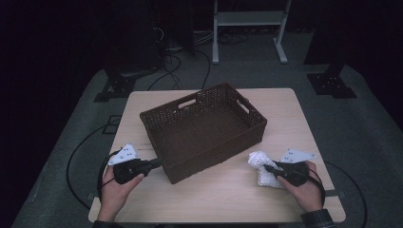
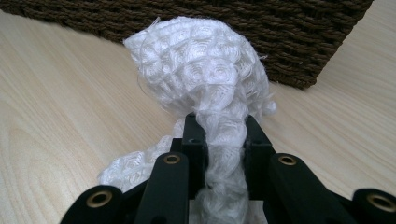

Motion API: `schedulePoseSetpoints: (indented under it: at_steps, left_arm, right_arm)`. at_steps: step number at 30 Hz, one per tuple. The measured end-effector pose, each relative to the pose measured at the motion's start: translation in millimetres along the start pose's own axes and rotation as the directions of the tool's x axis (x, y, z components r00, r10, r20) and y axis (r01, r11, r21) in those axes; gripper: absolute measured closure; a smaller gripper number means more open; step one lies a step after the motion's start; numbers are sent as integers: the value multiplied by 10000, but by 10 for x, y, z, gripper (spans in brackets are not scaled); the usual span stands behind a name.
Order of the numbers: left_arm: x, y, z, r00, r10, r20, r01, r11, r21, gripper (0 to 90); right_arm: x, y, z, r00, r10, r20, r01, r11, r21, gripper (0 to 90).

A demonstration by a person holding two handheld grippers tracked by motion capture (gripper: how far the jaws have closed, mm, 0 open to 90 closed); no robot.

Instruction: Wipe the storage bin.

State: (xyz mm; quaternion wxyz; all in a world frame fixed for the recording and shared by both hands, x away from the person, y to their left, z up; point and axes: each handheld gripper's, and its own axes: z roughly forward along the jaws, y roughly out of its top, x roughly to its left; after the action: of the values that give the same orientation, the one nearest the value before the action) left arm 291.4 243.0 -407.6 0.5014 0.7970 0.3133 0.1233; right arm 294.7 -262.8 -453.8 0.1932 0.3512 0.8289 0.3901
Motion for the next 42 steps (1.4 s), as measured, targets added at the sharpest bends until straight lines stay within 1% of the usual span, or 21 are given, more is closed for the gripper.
schedulePoseSetpoints:
  at_steps: [1, 2, 7, 11, 13, 17, 21, 27, 31, 36, 39, 41, 42]
  left_arm:
    - [0, 0, 0, 10000, 0, 0, 0, 10000, 0, 899]
    - [4, 5, 6, 9999, -42, 95, 42, 10000, -44, 899]
    - [-36, 46, 69, 9995, 84, 305, -84, 10000, 7, 898]
    - [-119, 100, 189, 9975, 276, 656, -280, 9996, 43, 897]
    - [-163, 131, 245, 9964, 355, 768, -361, 9993, 62, 897]
    - [-253, 209, 382, 9928, 529, 1079, -542, 9985, 91, 897]
    - [-327, 275, 522, 9891, 509, 1381, -529, 9985, 107, 899]
    - [-421, 363, 694, 9849, 661, 1598, -702, 9973, 203, 899]
    - [-466, 418, 802, 9818, 755, 1744, -807, 9965, 231, 899]
    - [-499, 461, 912, 9782, 740, 1942, -791, 9967, 187, 899]
    - [-526, 501, 978, 9758, 856, 2012, -923, 9954, 241, 900]
    - [-560, 541, 1058, 9733, 959, 2086, -1037, 9943, 266, 900]
    - [-560, 541, 1058, 9733, 959, 2086, -1037, 9943, 266, 900]
  right_arm:
    - [0, 0, 0, 10000, 0, 0, 0, 10000, 0, 755]
    - [0, -4, -3, 10000, -6, 12, 6, 10000, 22, 755]
    - [-11, -26, -16, 9999, 124, 71, -124, 9999, 45, 755]
    - [12, -34, -43, 9998, 85, 160, -86, 10000, 40, 755]
    - [13, -41, -50, 9998, 70, 170, -71, 9999, 87, 755]
    - [7, -46, -54, 9998, 84, 192, -85, 9999, 62, 755]
    - [9, -51, -46, 9998, 67, 188, -69, 9999, 98, 755]
    - [13, -42, -31, 9999, -41, 161, 40, 10000, 77, 755]
    - [24, -35, -24, 9999, -14, 120, 13, 9999, 110, 755]
    - [27, -32, -21, 9999, -48, 95, 47, 9999, 111, 756]
    - [25, -35, -20, 9999, -36, 101, 35, 9999, 114, 756]
    - [26, -35, -23, 9999, -12, 103, 11, 9999, 102, 756]
    - [26, -35, -23, 9999, -12, 103, 11, 9999, 102, 756]
